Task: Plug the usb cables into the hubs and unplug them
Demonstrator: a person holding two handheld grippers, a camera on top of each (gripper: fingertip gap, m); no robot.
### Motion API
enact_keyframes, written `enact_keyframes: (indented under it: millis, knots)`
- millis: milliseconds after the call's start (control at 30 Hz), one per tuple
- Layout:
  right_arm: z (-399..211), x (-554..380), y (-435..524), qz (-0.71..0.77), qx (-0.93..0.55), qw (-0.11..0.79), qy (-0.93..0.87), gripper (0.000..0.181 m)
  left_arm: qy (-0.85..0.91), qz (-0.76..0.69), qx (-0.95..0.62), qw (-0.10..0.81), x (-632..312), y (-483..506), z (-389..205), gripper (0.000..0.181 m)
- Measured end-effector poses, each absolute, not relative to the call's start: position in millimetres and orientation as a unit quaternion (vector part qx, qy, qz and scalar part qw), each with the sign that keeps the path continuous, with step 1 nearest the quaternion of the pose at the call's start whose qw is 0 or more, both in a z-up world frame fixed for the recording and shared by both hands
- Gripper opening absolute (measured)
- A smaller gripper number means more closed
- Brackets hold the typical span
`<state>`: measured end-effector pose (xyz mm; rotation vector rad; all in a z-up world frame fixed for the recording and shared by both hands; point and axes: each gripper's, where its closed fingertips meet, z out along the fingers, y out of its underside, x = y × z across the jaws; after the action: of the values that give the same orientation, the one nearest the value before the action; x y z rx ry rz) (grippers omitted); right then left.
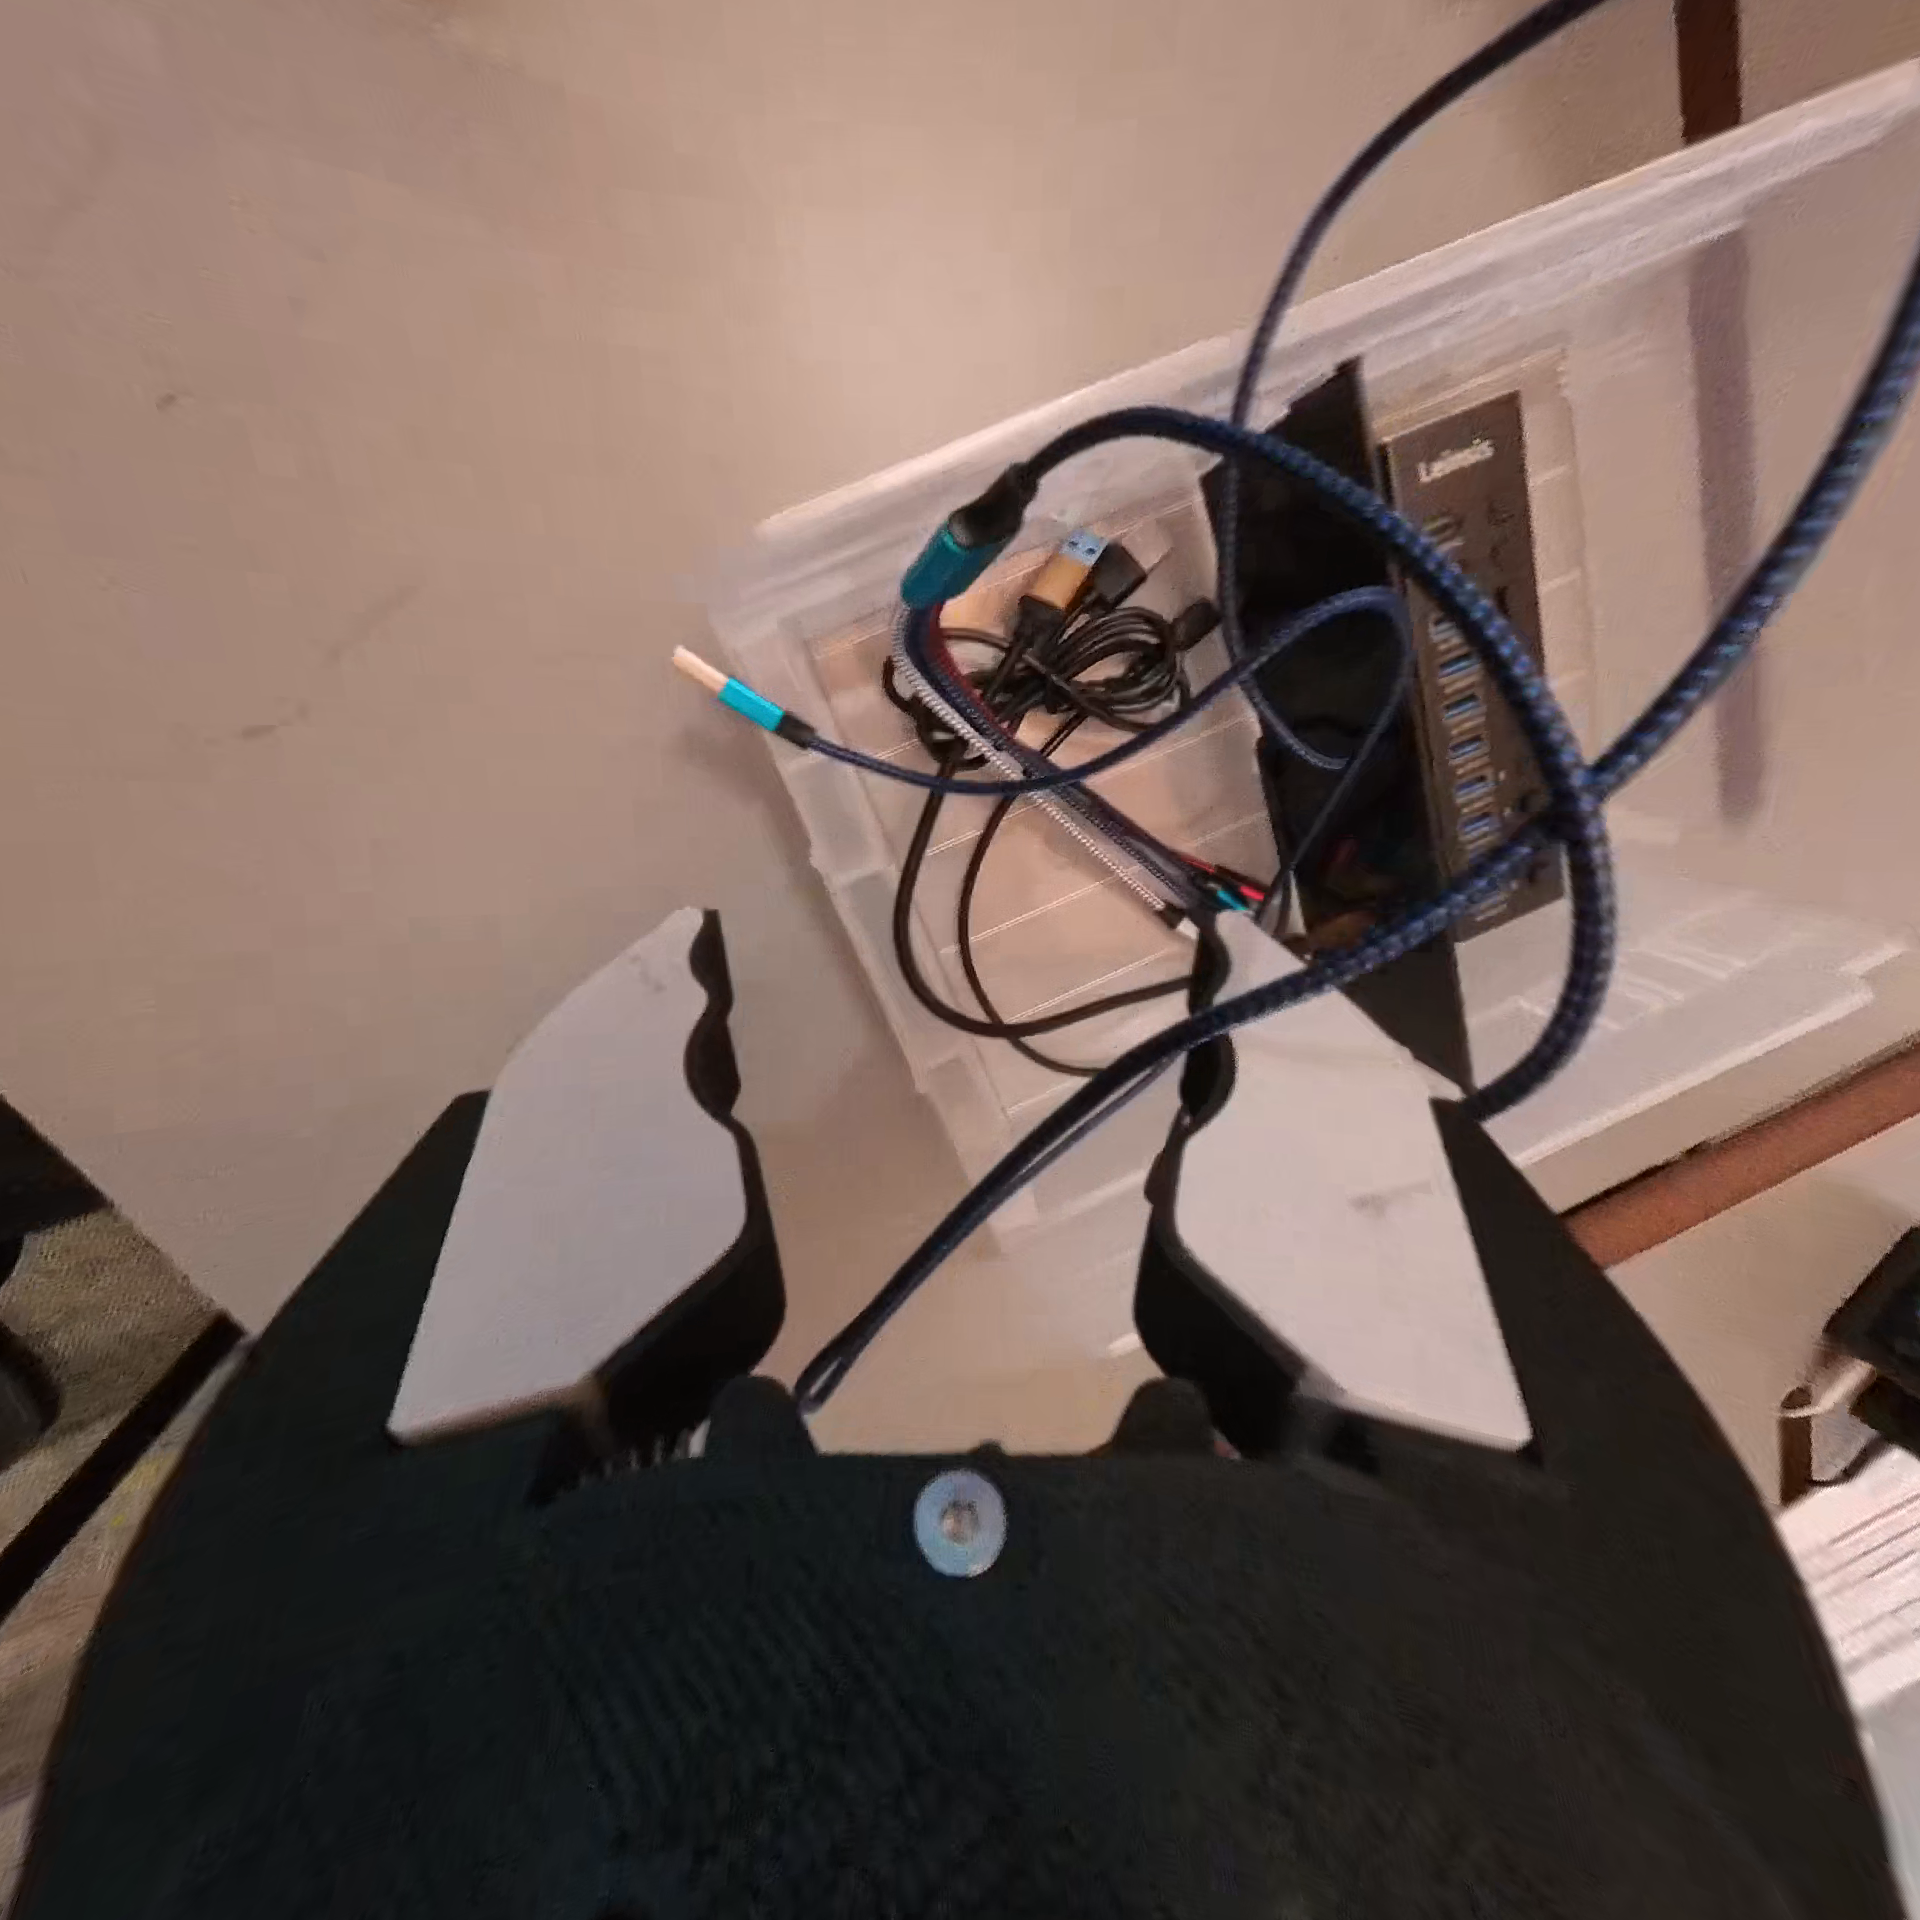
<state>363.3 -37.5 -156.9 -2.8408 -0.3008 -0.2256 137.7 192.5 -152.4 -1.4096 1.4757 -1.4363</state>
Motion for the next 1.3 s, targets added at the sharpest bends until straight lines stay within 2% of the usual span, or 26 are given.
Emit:
enact_keyframes:
  millis: [100,233,400,533,700,767,833,900,1000,1133,1233,1300]
  knots:
    - [-161,347,-56,-0.029,-0.992,0.085,-0.091,0.094,0.561,-0.546,-0.535,0.317,138,192,-152,0.027]
    - [-151,342,-85,0.013,-0.998,0.021,-0.051,0.093,0.562,-0.547,-0.535,0.315,139,190,-153,0.027]
    - [-110,361,-53,-0.048,-0.989,0.135,-0.035,0.091,0.562,-0.549,-0.532,0.316,139,190,-152,0.027]
    - [-92,372,-54,-0.144,-0.975,0.124,-0.112,0.099,0.563,-0.547,-0.534,0.313,139,190,-154,0.027]
    - [-69,364,-56,-0.115,-0.978,0.159,-0.067,0.098,0.561,-0.55,-0.532,0.315,138,190,-151,0.027]
    - [-46,364,-34,-0.143,-0.955,0.25,-0.067,0.099,0.56,-0.551,-0.532,0.315,138,190,-150,0.027]
    - [-19,336,0,-0.111,-0.916,0.378,-0.076,0.103,0.562,-0.551,-0.529,0.315,138,189,-149,0.027]
    - [-10,301,27,-0.087,-0.886,0.444,-0.106,0.094,0.573,-0.554,-0.516,0.313,138,183,-147,0.027]
    - [-34,245,58,-0.11,-0.866,0.436,-0.218,0.102,0.596,-0.559,-0.48,0.318,136,171,-142,0.027]
    - [-76,184,99,-0.124,-0.845,0.399,-0.334,0.1,0.627,-0.576,-0.412,0.325,128,152,-131,0.027]
    - [-95,166,113,-0.1,-0.831,0.397,-0.377,0.096,0.634,-0.62,-0.334,0.32,115,135,-114,0.027]
    - [-100,160,111,-0.047,-0.824,0.415,-0.382,0.082,0.626,-0.647,-0.298,0.317,105,130,-102,0.027]
